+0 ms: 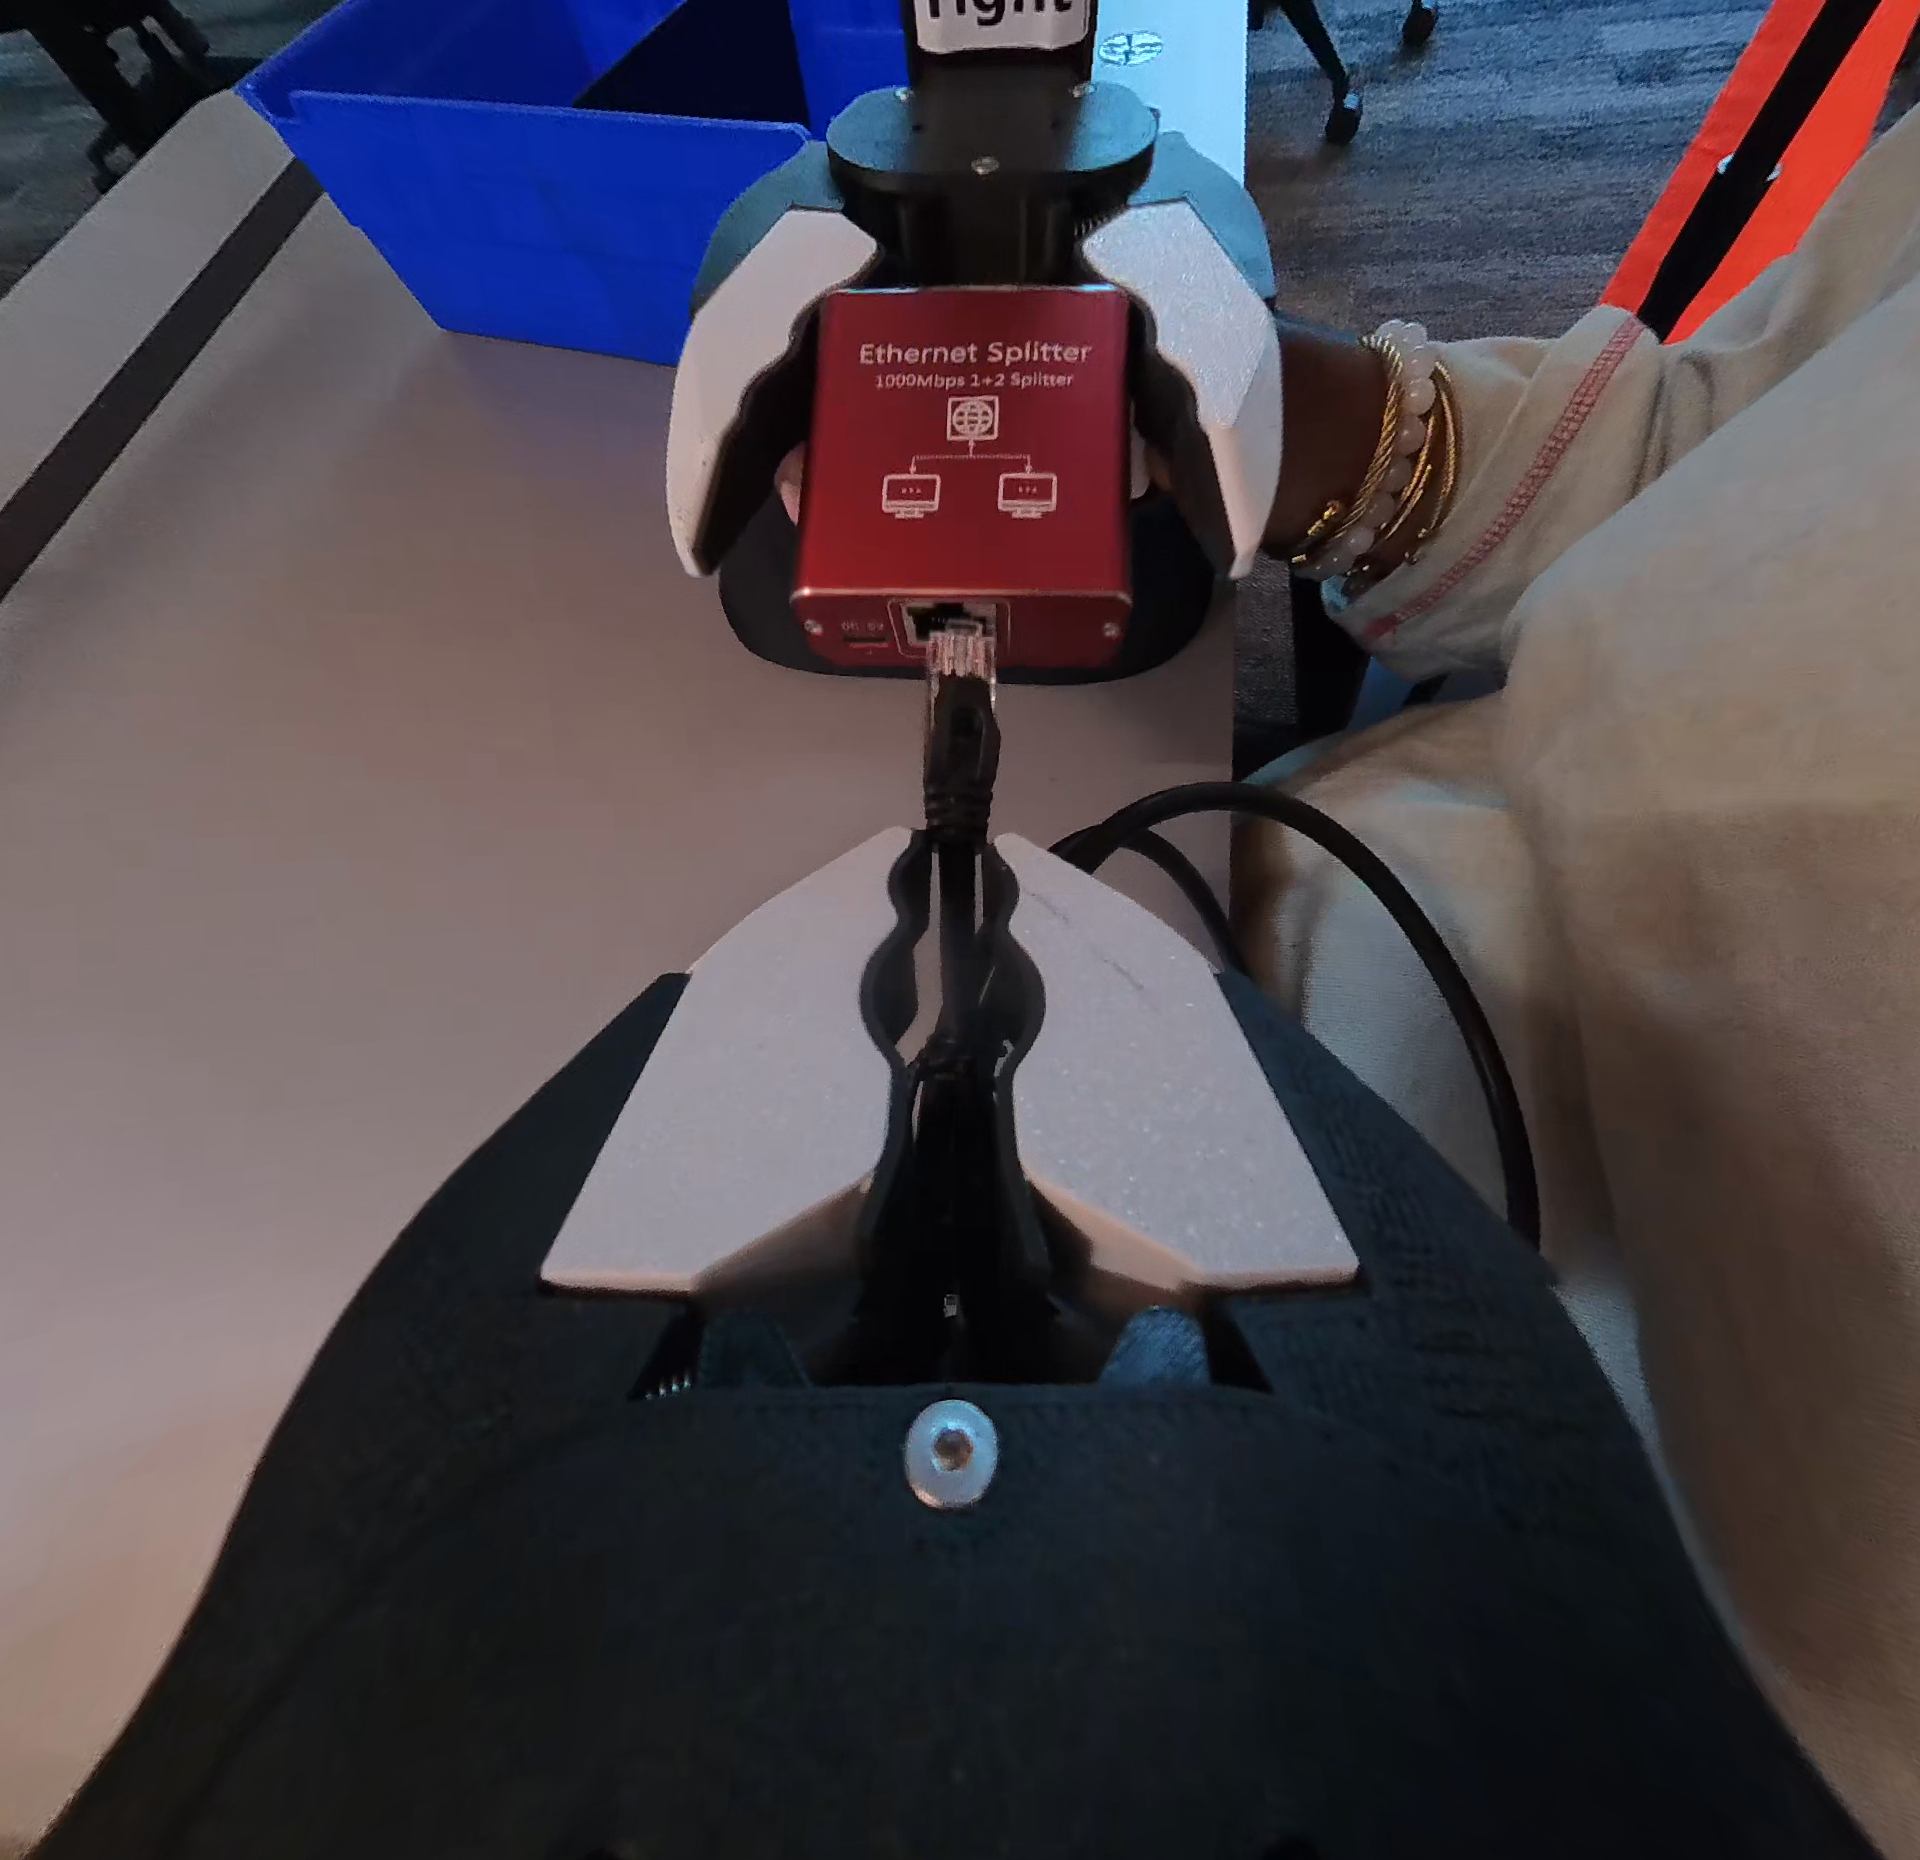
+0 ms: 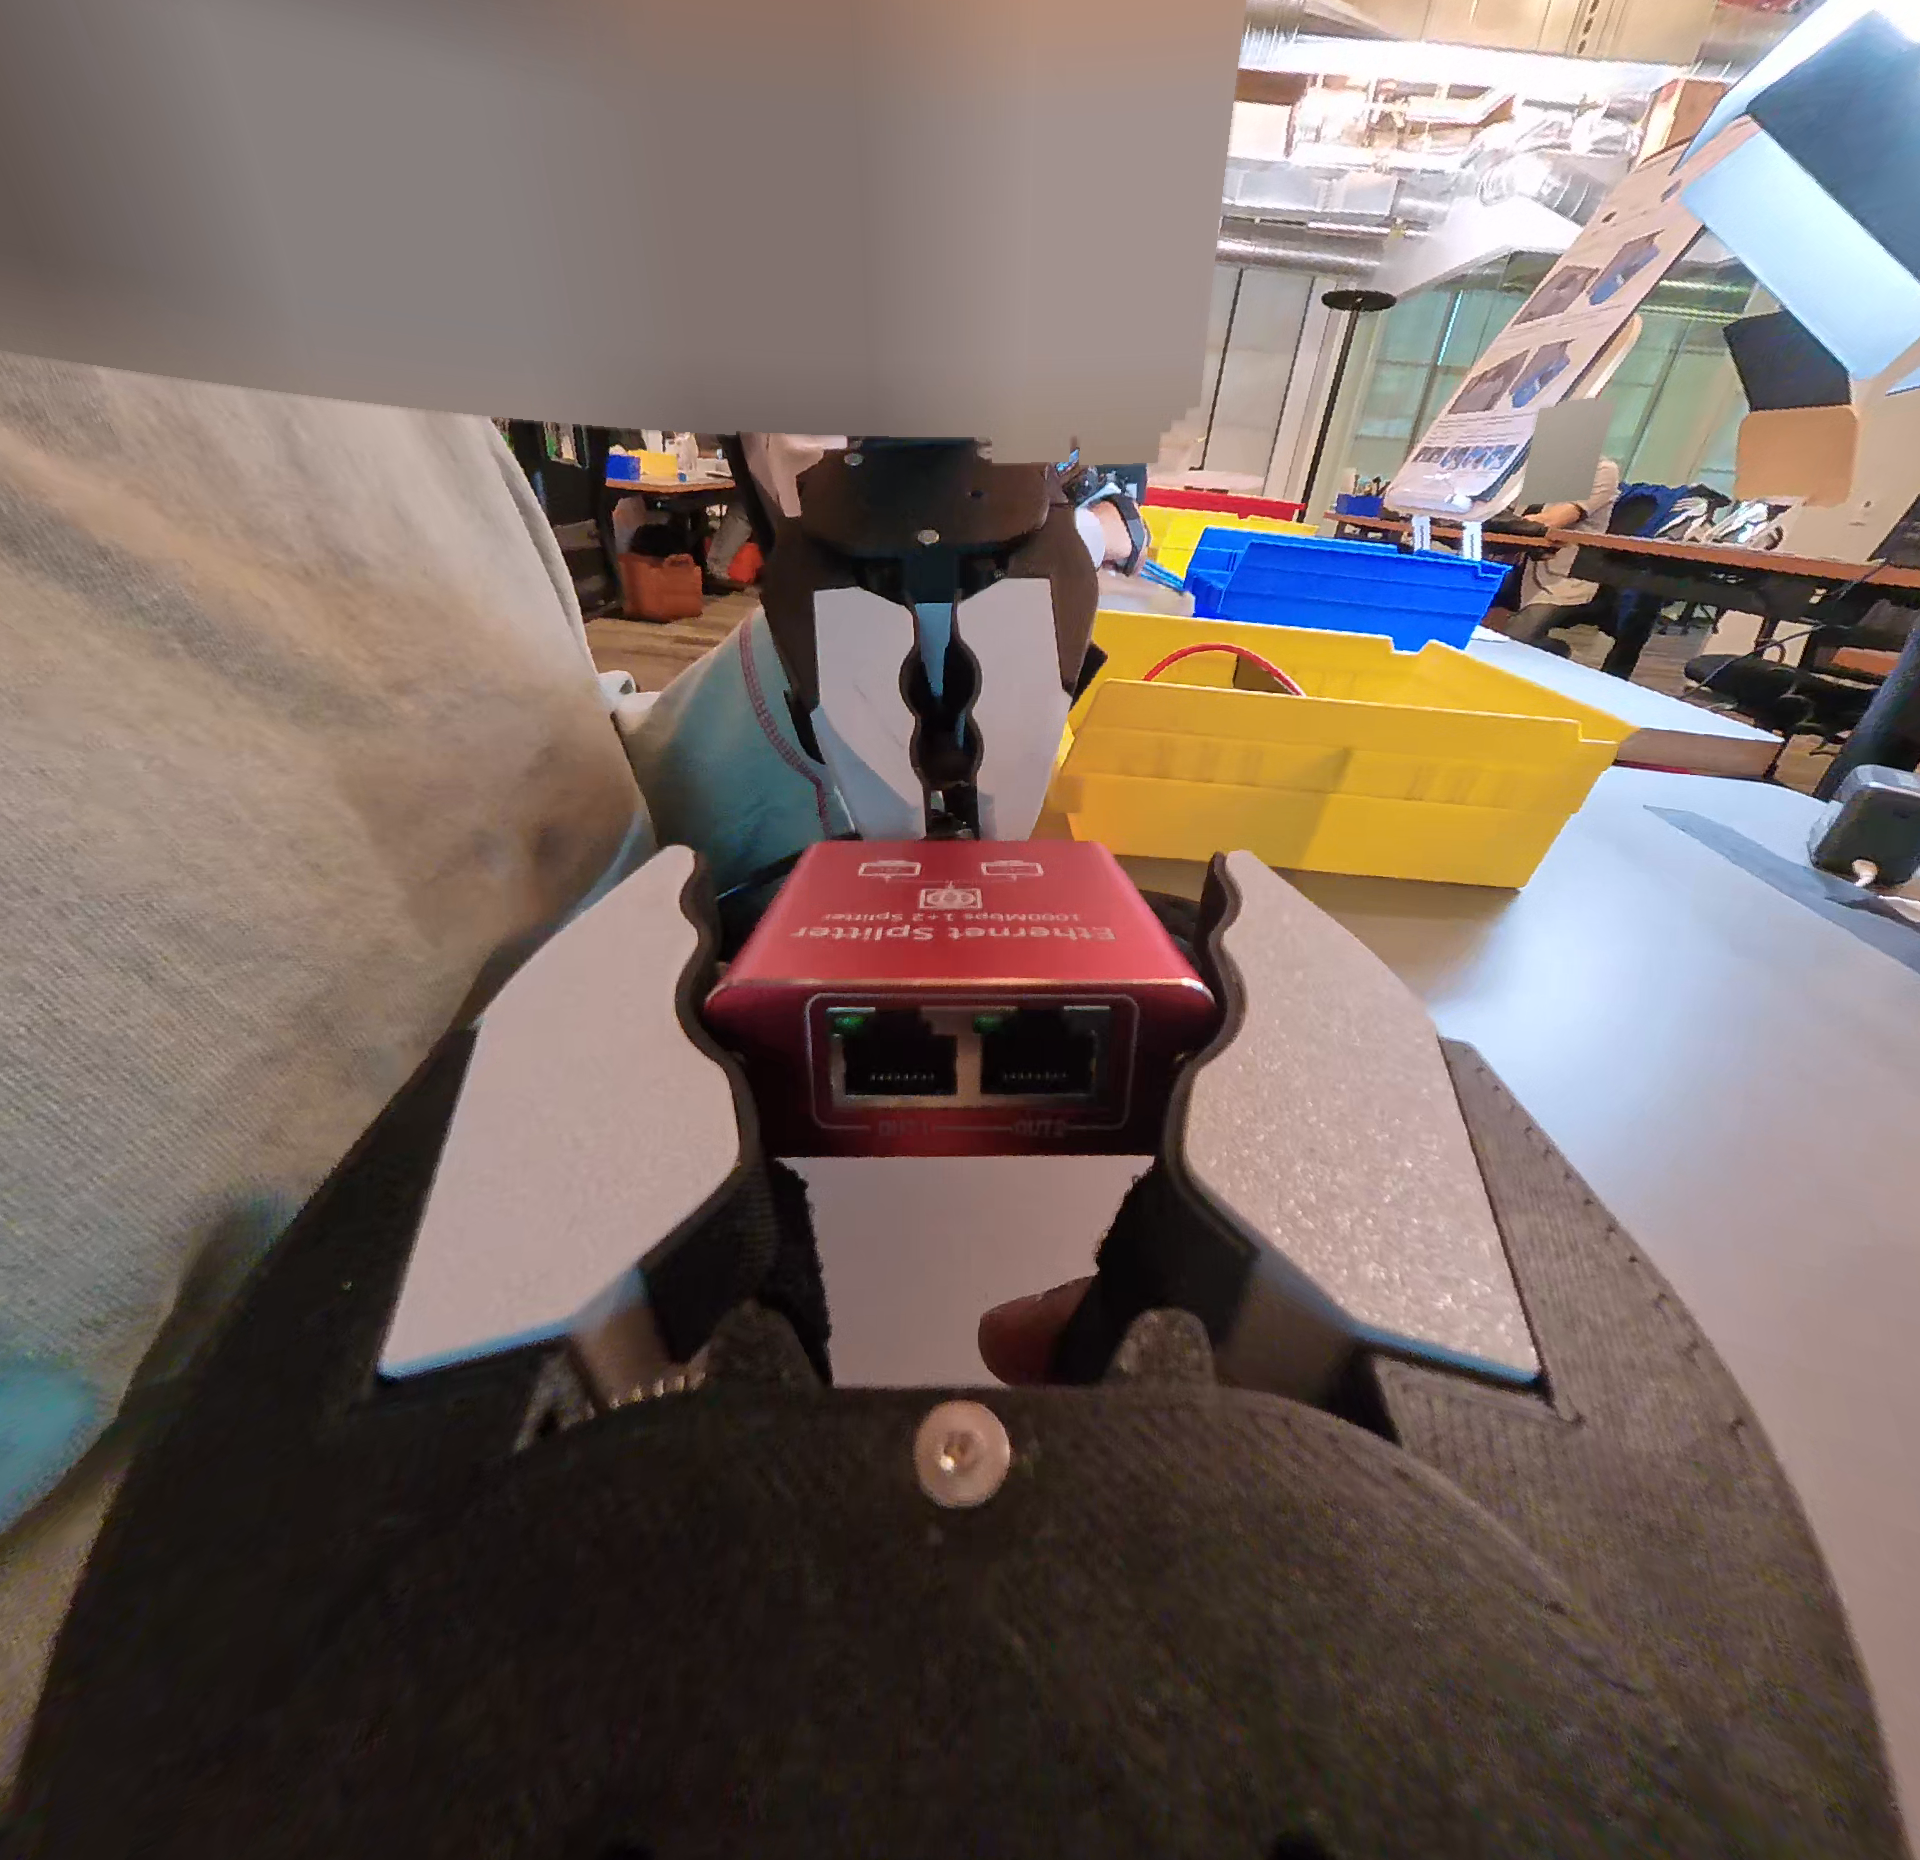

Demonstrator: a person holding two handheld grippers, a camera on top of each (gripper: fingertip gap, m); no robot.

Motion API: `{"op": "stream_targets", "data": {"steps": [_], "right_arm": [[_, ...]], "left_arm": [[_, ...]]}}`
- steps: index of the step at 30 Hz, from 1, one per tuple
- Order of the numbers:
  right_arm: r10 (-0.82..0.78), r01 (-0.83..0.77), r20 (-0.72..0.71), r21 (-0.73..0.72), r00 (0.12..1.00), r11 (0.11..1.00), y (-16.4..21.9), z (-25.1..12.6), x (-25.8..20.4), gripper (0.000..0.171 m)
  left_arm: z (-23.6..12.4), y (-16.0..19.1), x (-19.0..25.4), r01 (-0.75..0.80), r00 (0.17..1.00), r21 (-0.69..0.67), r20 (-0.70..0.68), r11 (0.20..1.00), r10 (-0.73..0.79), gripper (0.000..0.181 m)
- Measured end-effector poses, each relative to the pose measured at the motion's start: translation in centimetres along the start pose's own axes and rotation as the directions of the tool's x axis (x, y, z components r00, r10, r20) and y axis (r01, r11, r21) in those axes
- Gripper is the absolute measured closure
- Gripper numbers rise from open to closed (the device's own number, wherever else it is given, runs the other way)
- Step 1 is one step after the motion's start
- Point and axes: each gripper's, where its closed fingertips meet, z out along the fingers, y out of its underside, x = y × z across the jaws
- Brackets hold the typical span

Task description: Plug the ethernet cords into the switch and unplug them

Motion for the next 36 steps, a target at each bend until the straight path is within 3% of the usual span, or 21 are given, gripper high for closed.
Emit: {"op": "stream_targets", "data": {"steps": [9, 18, 21, 29, 36], "right_arm": [[-0.015, 0.015, 0.008, -0.023, 1.000, 1.000, 0.5, 0.0, -0.3, 0.081], [-0.028, 0.027, 0.016, 0.049, 0.999, 0.998, -0.3, 0.0, -0.6, 0.082], [-0.039, 0.038, -0.019, -0.060, 0.999, 0.997, 1.1, 0.0, -0.2, 0.082], [-0.006, 0.004, -0.014, -0.175, 1.000, 0.985, 2.1, 0.0, -0.3, 0.082], [-0.026, 0.020, -0.015, -0.327, 1.000, 0.945, 3.7, 0.3, -0.3, 0.082]], "left_arm": [[0.3, 0.5, 0.0, 0.025, 1.000, -0.024, -0.006, 0.999, -0.025, 0.172], [0.6, -0.6, 0.3, 0.069, 0.995, 0.078, -0.077, 0.995, -0.063, 0.172], [0.7, -0.3, -0.2, 0.049, 0.998, 0.060, -0.033, 0.997, -0.047, 0.172], [0.9, -0.1, 0.0, 0.020, 0.999, 0.048, -0.026, 0.999, -0.019, 0.173], [1.8, 1.6, -0.2, -0.015, 1.000, -0.055, 0.000, 0.998, 0.015, 0.173]]}}
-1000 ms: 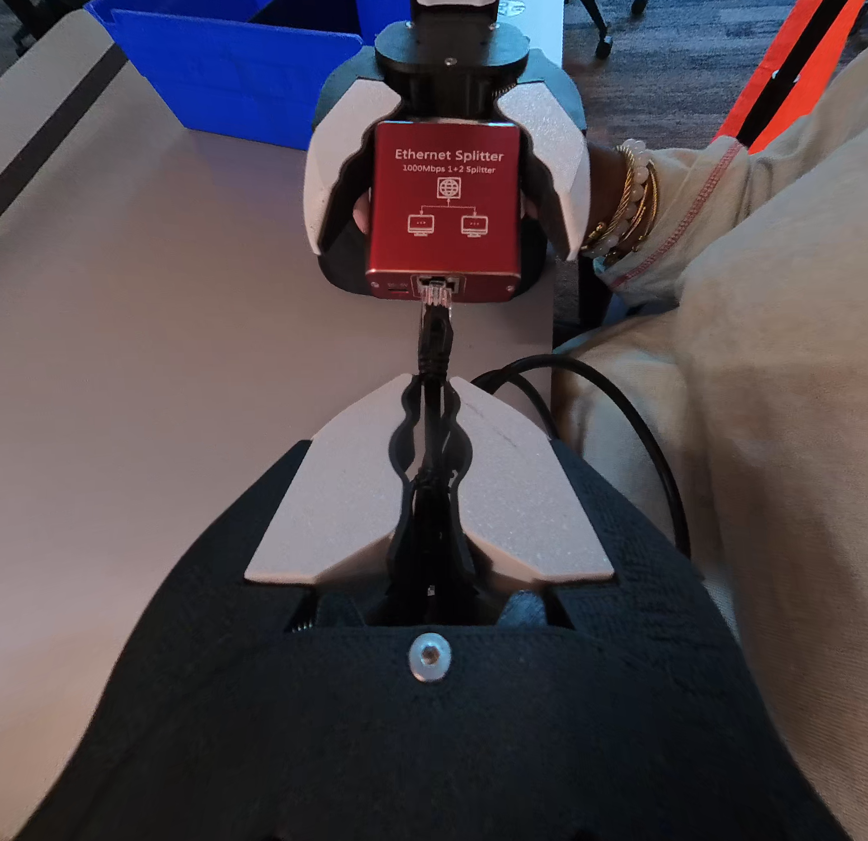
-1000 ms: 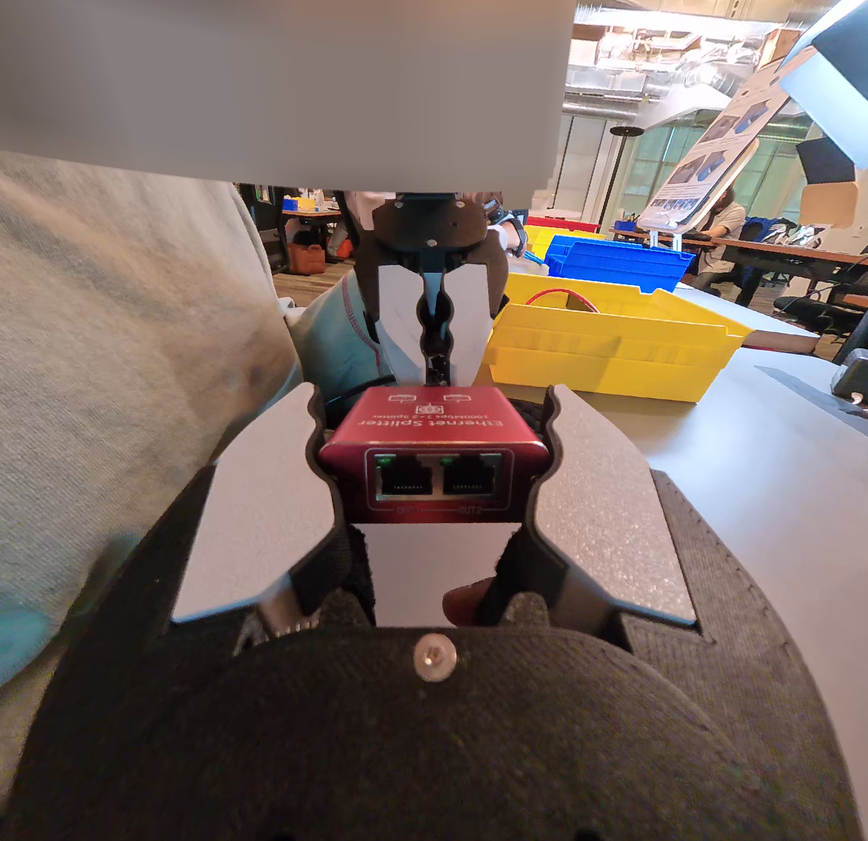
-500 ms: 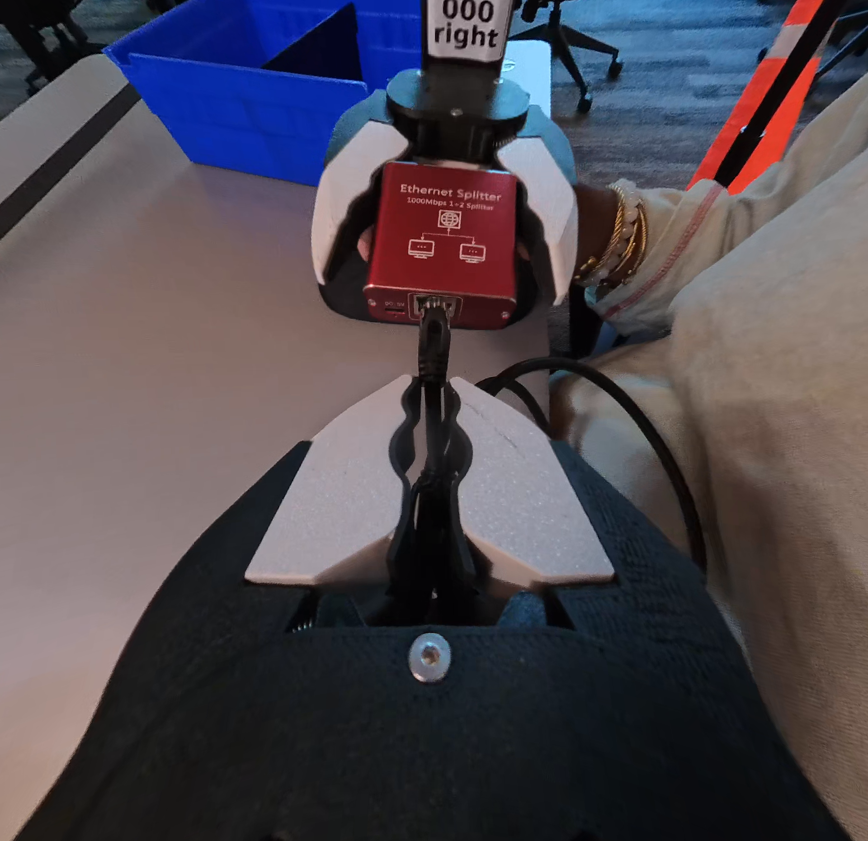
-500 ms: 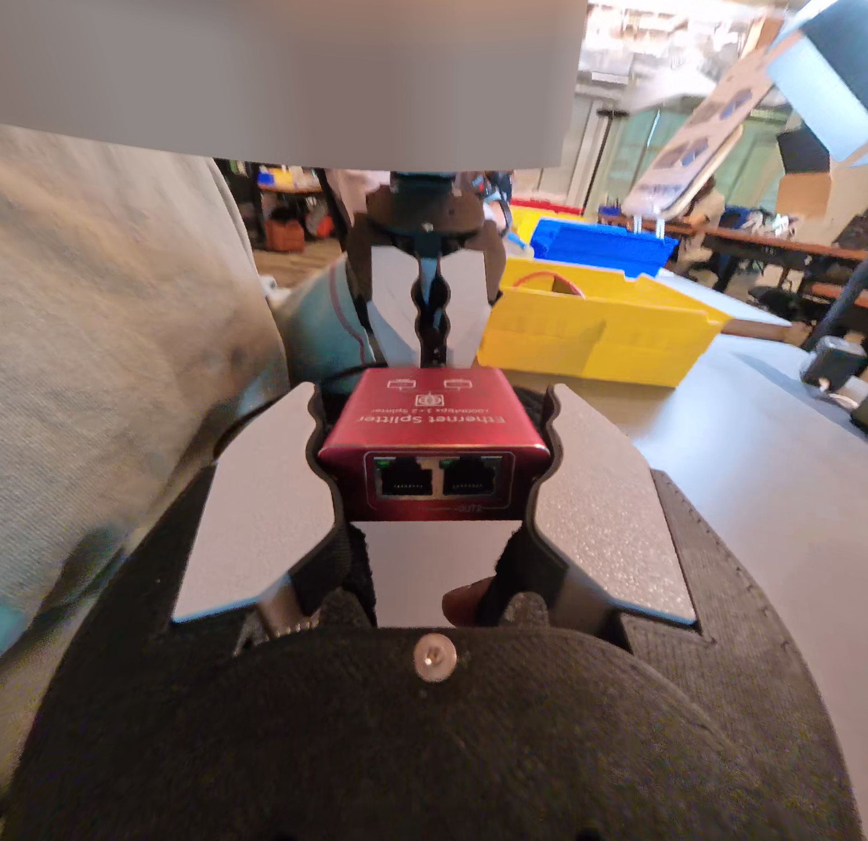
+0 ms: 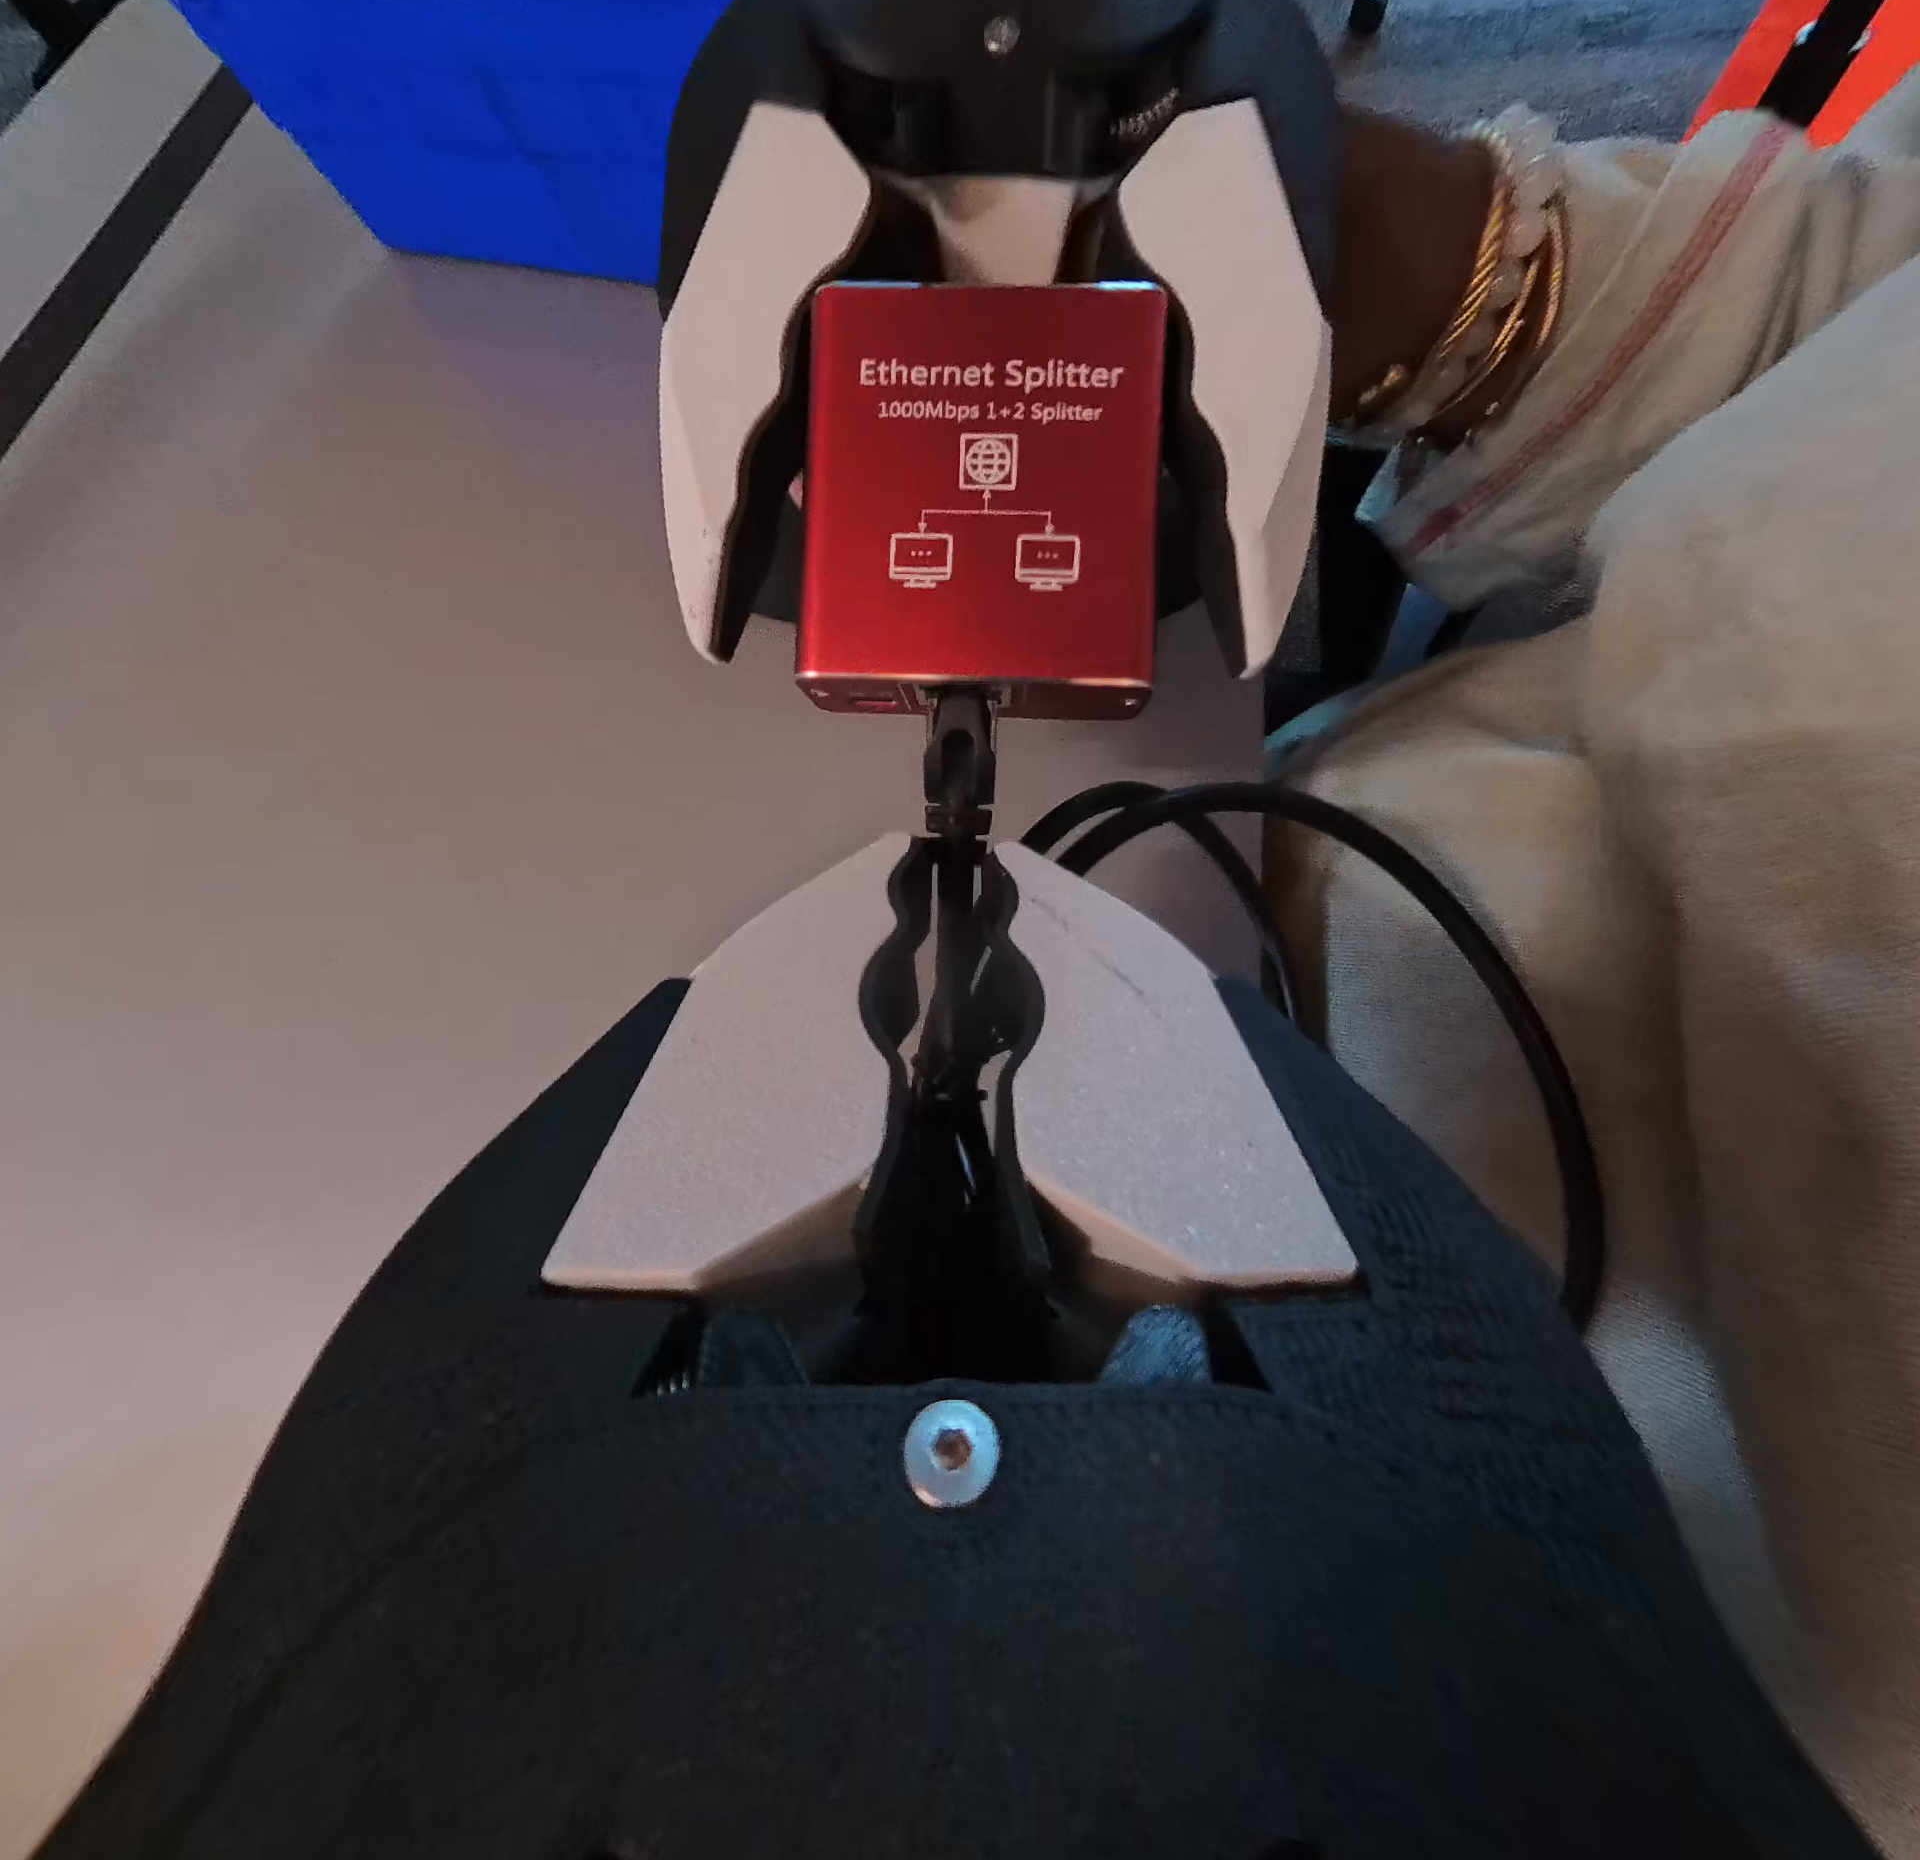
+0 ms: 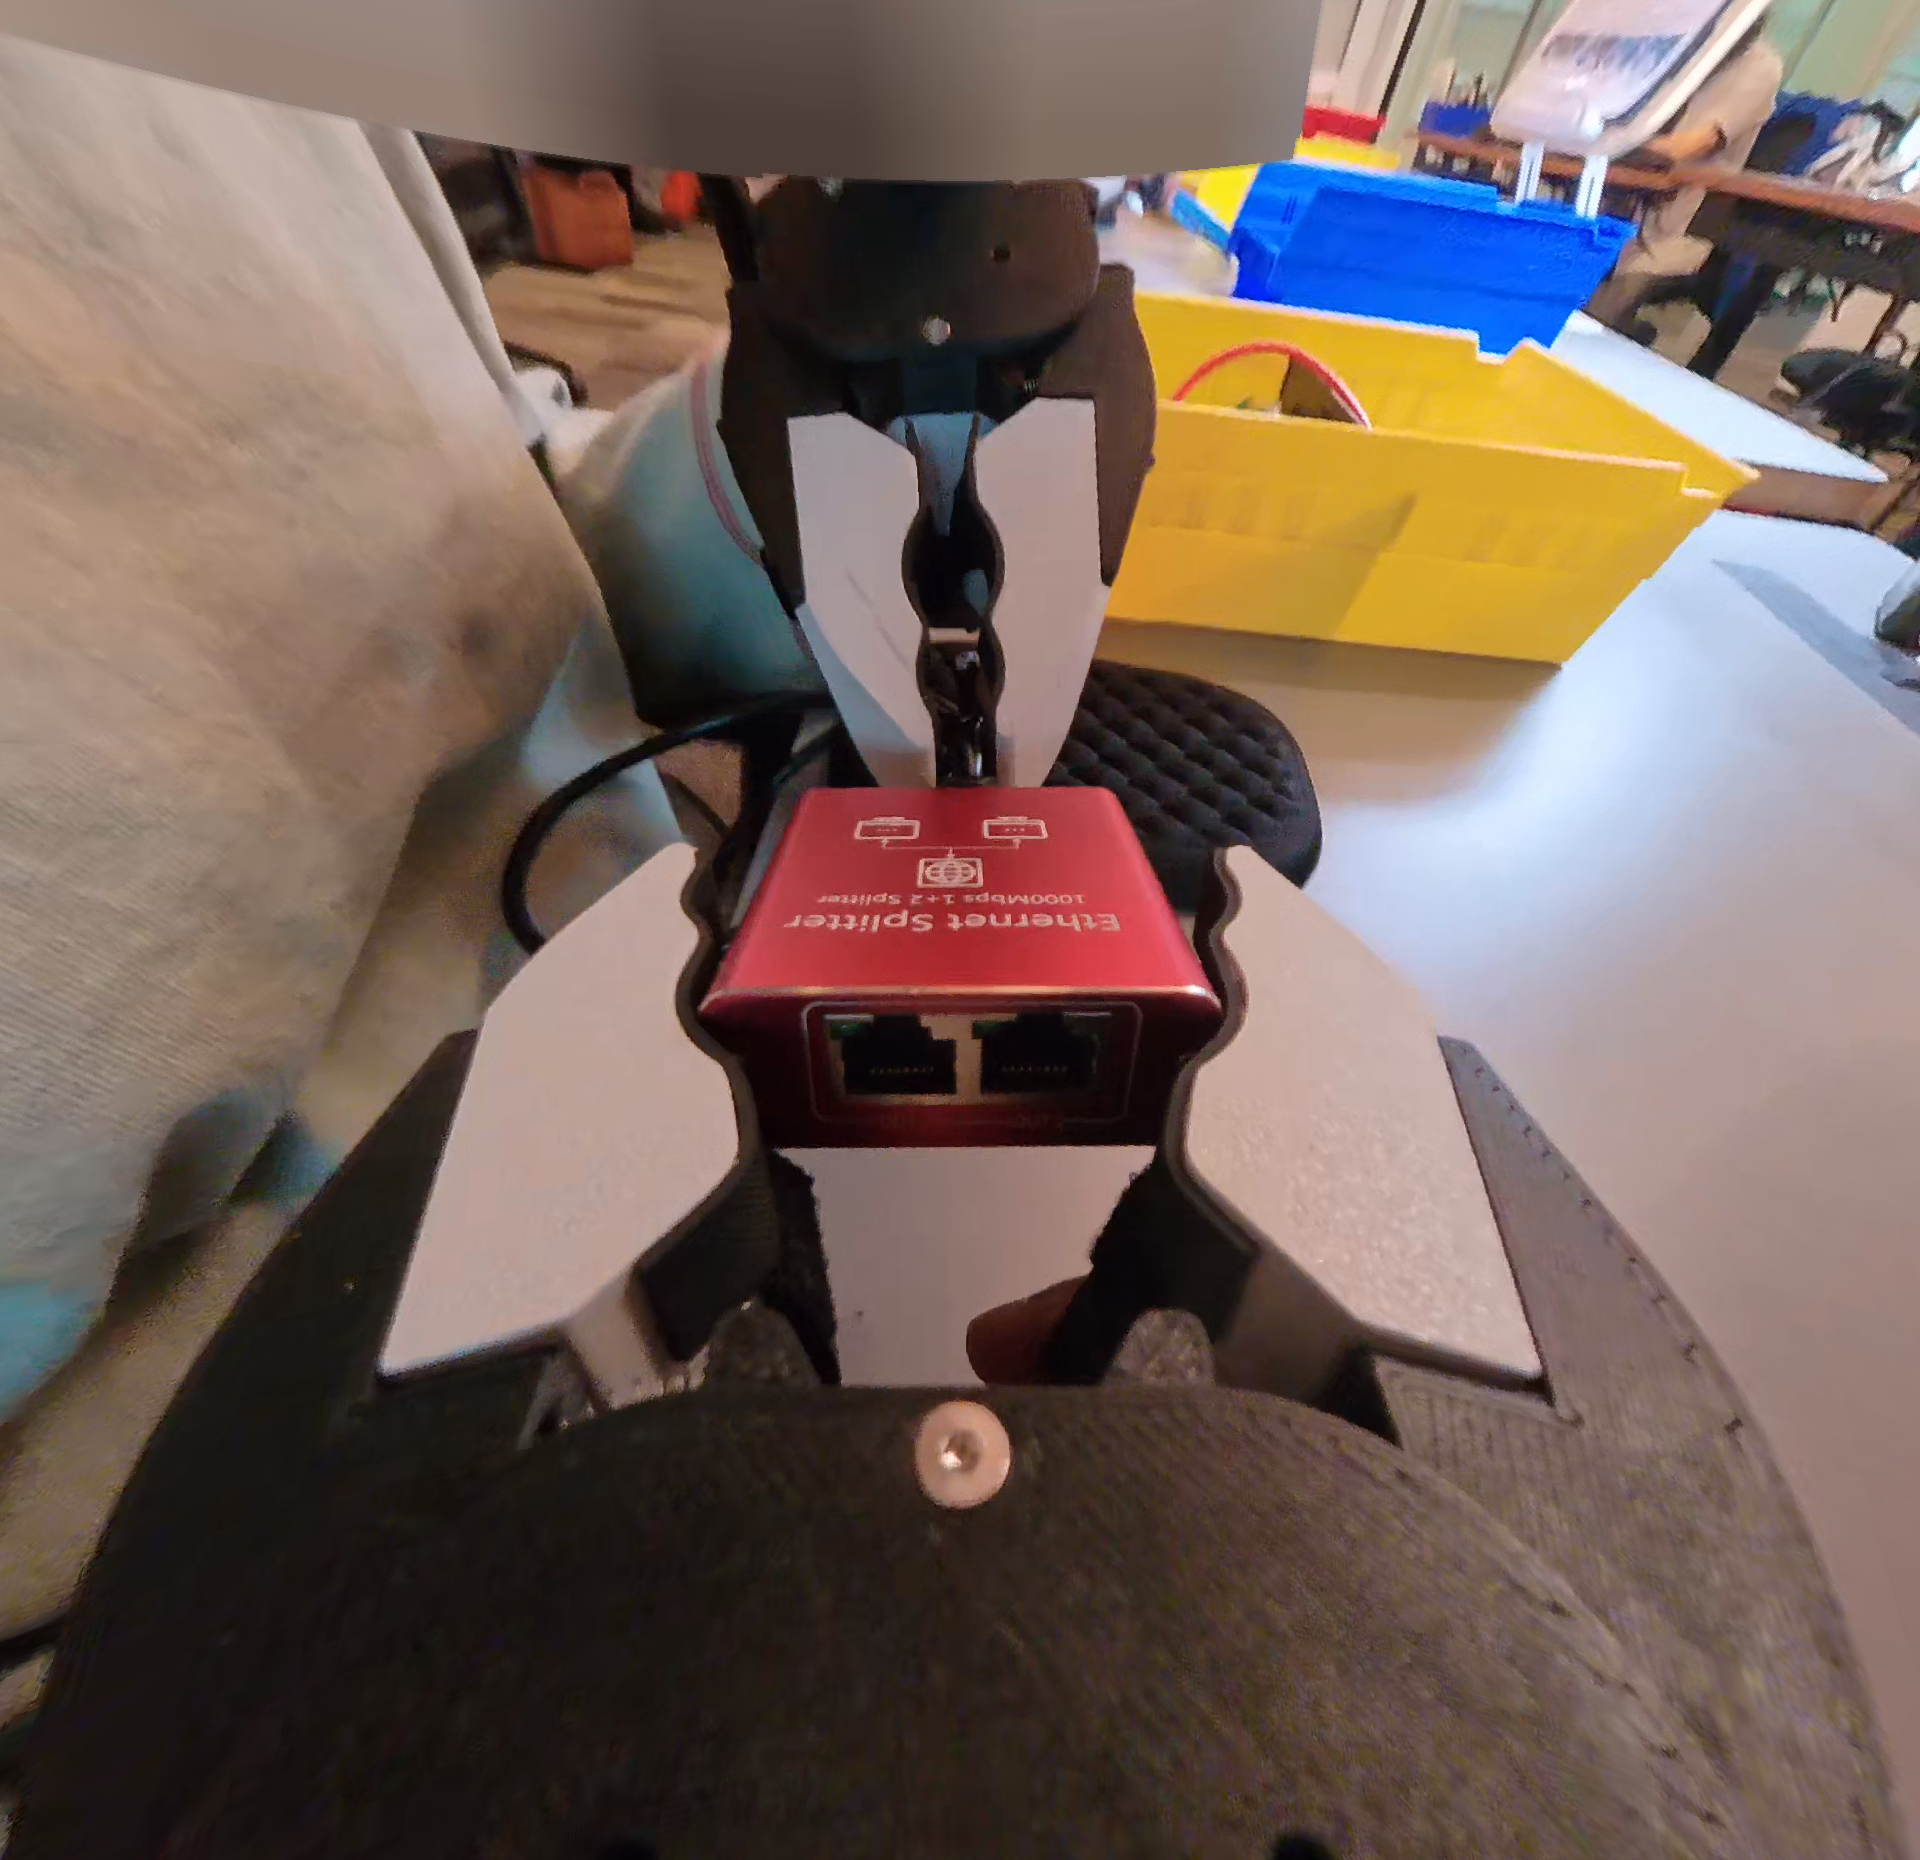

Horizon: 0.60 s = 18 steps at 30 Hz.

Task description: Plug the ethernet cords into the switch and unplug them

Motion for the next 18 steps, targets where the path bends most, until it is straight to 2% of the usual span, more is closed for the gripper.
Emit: {"op": "stream_targets", "data": {"steps": [3, 5, 9, 11, 13, 16, 18], "right_arm": [[-0.067, 0.067, -0.028, -0.005, 0.997, 0.998, -0.5, -0.1, 0.2, 0.082], [-0.126, 0.128, -0.041, 0.053, 0.991, 0.990, -2.0, -0.8, 0.0, 0.082], [-0.299, 0.297, -0.082, -0.030, 0.951, 0.954, -3.4, -1.1, -0.4, 0.082], [-0.381, 0.377, -0.060, -0.072, 0.922, 0.923, -4.2, -0.9, -1.1, 0.082], [-0.460, 0.457, -0.009, -0.096, 0.888, 0.884, -5.1, -0.4, -2.3, 0.082], [-0.552, 0.556, 0.063, -0.105, 0.831, 0.825, -6.3, 0.5, -3.8, 0.082], [-0.579, 0.586, 0.091, -0.099, 0.810, 0.805, -6.9, 0.8, -4.5, 0.082]], "left_arm": [[0.0, 0.0, -0.3, 0.002, 1.000, 0.028, 0.009, 1.000, -0.002, 0.172], [-0.8, -1.6, -0.1, 0.050, 0.998, 0.156, -0.041, 0.986, -0.044, 0.171], [-4.2, -4.8, -0.7, 0.235, 0.967, 0.380, -0.186, 0.895, -0.175, 0.136], [-5.4, -6.1, -0.8, 0.311, 0.944, 0.438, -0.243, 0.843, -0.222, 0.136], [-5.1, -6.7, 0.2, 0.373, 0.913, 0.407, -0.318, 0.834, -0.254, 0.136], [-3.7, -6.7, 3.3, 0.397, 0.847, 0.270, -0.476, 0.877, -0.237, 0.135], [-3.5, -6.9, 4.1, 0.387, 0.835, 0.270, -0.509, 0.881, -0.211, 0.140]]}}
